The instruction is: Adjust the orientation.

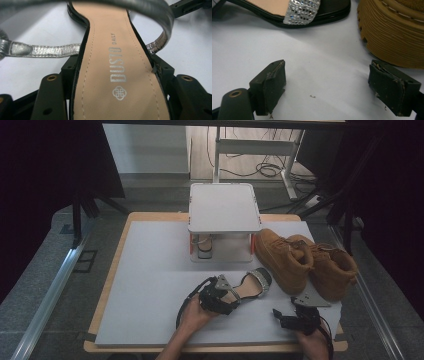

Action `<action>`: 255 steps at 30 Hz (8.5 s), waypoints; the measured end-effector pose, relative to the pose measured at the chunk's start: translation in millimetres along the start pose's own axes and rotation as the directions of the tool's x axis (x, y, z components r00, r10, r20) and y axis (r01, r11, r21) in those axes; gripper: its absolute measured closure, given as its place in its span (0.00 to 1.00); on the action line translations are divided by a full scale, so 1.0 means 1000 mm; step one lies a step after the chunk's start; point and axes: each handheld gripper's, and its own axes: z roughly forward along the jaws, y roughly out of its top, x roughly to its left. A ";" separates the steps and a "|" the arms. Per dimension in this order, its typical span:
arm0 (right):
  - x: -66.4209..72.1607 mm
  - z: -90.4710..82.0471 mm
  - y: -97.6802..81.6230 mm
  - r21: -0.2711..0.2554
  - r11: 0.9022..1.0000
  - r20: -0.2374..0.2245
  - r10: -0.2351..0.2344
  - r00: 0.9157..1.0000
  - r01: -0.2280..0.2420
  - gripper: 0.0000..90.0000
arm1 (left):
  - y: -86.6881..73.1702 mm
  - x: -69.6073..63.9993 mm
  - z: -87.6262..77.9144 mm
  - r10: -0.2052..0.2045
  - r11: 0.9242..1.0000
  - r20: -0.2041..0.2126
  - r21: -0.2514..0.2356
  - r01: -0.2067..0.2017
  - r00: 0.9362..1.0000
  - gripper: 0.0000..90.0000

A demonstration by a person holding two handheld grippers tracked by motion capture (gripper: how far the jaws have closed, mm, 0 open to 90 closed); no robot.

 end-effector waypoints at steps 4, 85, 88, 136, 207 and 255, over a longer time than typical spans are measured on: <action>0.000 0.000 0.000 0.000 1.000 0.000 0.000 1.000 0.000 0.16 | -0.004 0.001 -0.007 0.008 1.000 -0.011 -0.008 -0.008 1.000 0.44; 0.000 0.000 0.000 -0.003 1.000 -0.002 0.000 1.000 0.000 0.17 | 0.049 0.068 0.033 -0.454 0.885 -0.394 -0.304 0.353 0.799 0.44; 0.000 0.000 0.000 -0.002 1.000 -0.002 0.000 1.000 0.000 0.17 | 0.053 0.069 0.038 -0.461 0.882 -0.414 -0.305 0.358 0.785 0.44; 0.000 0.000 -0.001 -0.007 1.000 -0.001 -0.001 1.000 0.001 0.17 | 0.043 0.063 0.033 -0.386 0.921 -0.385 -0.217 0.324 0.838 0.39; 0.000 0.000 -0.001 -0.009 1.000 0.000 0.000 1.000 0.000 0.17 | 0.055 0.073 0.047 -0.248 0.965 -0.372 -0.173 0.196 0.894 1.00; 0.000 0.000 -0.001 -0.010 1.000 0.000 0.001 1.000 -0.001 0.17 | 0.061 0.070 0.032 -0.236 0.966 -0.326 -0.179 0.185 0.916 0.68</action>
